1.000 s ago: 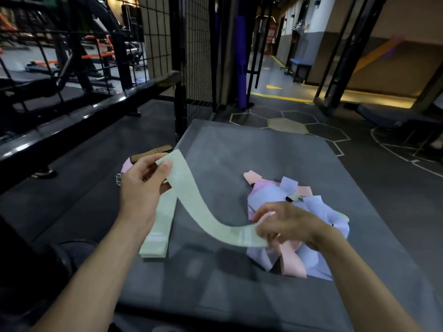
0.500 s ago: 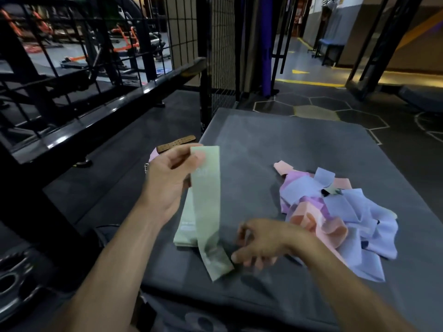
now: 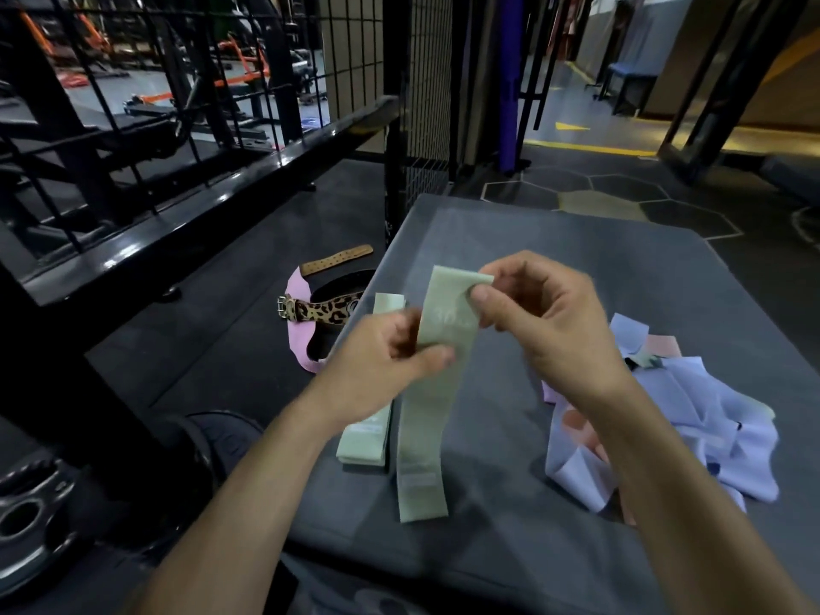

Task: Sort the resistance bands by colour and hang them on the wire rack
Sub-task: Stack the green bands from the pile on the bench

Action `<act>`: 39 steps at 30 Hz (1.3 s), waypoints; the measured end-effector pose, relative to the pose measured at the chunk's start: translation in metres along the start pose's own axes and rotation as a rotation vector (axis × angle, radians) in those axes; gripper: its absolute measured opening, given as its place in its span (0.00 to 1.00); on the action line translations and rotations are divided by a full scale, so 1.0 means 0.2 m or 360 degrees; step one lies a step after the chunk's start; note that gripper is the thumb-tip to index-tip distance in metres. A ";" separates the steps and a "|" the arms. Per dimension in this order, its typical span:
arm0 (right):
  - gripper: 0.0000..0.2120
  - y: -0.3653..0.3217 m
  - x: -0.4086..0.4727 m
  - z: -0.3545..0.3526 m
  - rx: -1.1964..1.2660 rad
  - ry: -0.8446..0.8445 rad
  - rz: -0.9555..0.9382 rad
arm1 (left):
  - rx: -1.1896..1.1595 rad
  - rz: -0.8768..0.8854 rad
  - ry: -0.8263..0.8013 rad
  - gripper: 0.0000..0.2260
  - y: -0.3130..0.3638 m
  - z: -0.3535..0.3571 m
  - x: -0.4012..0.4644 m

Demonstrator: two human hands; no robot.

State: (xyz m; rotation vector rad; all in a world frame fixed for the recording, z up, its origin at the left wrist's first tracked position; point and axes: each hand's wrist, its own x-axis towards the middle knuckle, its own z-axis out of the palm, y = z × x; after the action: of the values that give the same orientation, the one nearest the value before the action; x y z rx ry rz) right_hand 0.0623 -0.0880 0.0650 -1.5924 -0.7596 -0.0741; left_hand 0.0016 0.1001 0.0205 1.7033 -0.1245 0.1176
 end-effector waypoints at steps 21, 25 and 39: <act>0.04 0.01 0.46 0.11 0.0057 0.0506 0.0178 | 0.0030 -0.0723 -0.0049 0.07 -0.10 -0.14 -0.17; 0.05 0.31 0.59 0.22 0.0048 0.0405 0.0610 | 0.0085 -0.0915 -0.0091 0.12 -0.09 -0.23 -0.20; 0.06 0.87 0.71 0.50 -0.0275 0.0163 0.1080 | 0.0742 -0.1049 0.0021 0.08 -0.25 -0.34 -0.06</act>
State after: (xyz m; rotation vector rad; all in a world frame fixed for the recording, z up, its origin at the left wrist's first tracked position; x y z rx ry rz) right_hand 0.2214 0.0675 -0.0381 -1.9204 -0.1073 0.2762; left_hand -0.0033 0.1750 -0.0211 2.1192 0.5104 -0.3591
